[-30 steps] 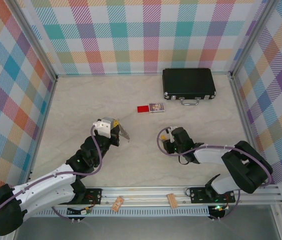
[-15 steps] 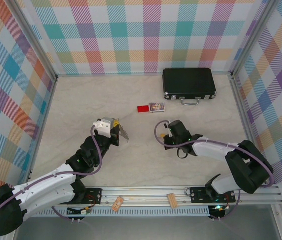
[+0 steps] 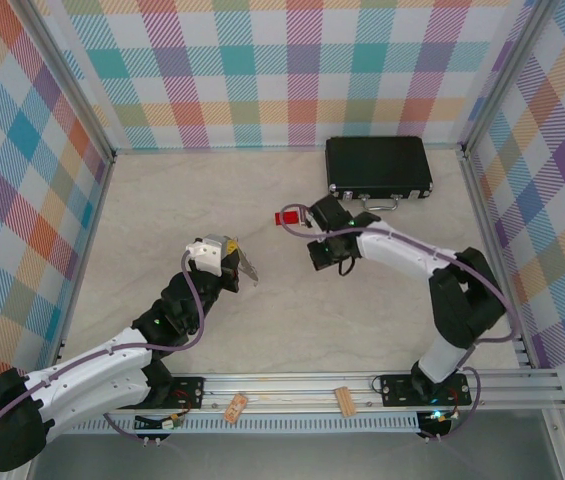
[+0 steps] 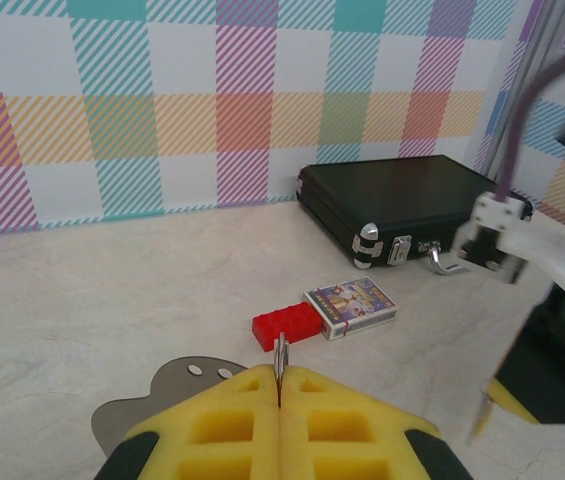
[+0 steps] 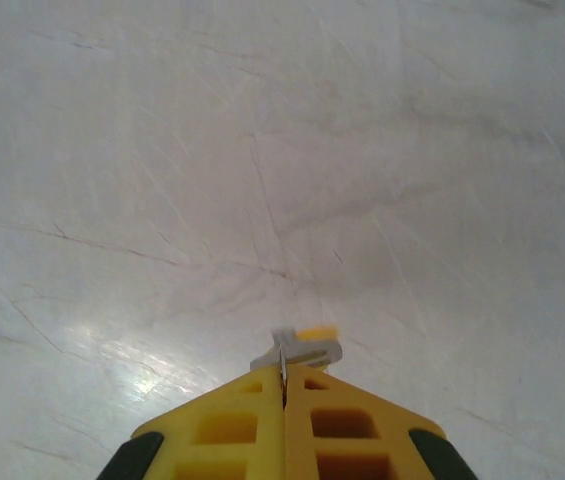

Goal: Put the keys on the keyring

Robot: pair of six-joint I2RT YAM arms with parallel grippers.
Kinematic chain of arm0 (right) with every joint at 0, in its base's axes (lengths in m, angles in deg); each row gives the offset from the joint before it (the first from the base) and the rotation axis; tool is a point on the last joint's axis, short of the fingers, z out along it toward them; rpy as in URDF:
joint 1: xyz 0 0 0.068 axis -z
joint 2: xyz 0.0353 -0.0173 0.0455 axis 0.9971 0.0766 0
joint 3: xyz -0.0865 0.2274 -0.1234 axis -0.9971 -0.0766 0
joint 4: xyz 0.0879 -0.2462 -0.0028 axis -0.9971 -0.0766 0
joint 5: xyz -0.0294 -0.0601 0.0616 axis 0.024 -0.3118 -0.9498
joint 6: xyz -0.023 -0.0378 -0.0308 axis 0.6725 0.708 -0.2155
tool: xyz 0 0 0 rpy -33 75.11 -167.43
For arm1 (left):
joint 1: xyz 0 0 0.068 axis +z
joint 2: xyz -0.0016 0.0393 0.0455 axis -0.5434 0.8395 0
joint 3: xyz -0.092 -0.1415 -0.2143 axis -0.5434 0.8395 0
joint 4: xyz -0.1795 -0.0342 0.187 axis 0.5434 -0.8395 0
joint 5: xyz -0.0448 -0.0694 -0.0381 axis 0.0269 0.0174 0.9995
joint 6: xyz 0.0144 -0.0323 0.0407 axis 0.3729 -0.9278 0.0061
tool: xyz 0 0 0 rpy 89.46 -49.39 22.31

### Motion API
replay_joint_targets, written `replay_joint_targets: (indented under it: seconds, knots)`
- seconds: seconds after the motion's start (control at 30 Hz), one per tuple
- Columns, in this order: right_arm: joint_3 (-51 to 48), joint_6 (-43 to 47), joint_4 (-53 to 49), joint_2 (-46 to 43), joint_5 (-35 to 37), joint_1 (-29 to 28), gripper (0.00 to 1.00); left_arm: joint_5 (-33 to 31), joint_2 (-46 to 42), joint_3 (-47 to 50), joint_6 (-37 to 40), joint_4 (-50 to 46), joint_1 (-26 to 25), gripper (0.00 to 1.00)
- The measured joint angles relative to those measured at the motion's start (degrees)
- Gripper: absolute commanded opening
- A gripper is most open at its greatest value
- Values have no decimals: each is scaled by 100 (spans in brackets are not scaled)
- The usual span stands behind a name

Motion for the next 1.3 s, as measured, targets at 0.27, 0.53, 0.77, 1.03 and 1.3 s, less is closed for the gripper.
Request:
replay_joint_targets:
  seconds: [0.27, 0.53, 0.77, 1.03, 1.3]
  knots:
    - [1213, 271, -553, 870, -225, 31, 0, -22, -120, 2, 2, 0, 0, 0]
    - [1123, 348, -745, 1093, -341, 33, 0, -46, -133, 0, 20, -2, 0, 0]
    - [667, 369, -905, 1091, -337, 33, 0, -44, -142, 0, 20, -2, 0, 0]
    - [511, 367, -1078, 907, -339, 33, 0, -46, -188, 2, 20, -4, 0, 0]
    - [1102, 372, -1198, 898, -310, 33, 0, -46, -229, 0, 20, -7, 0, 0]
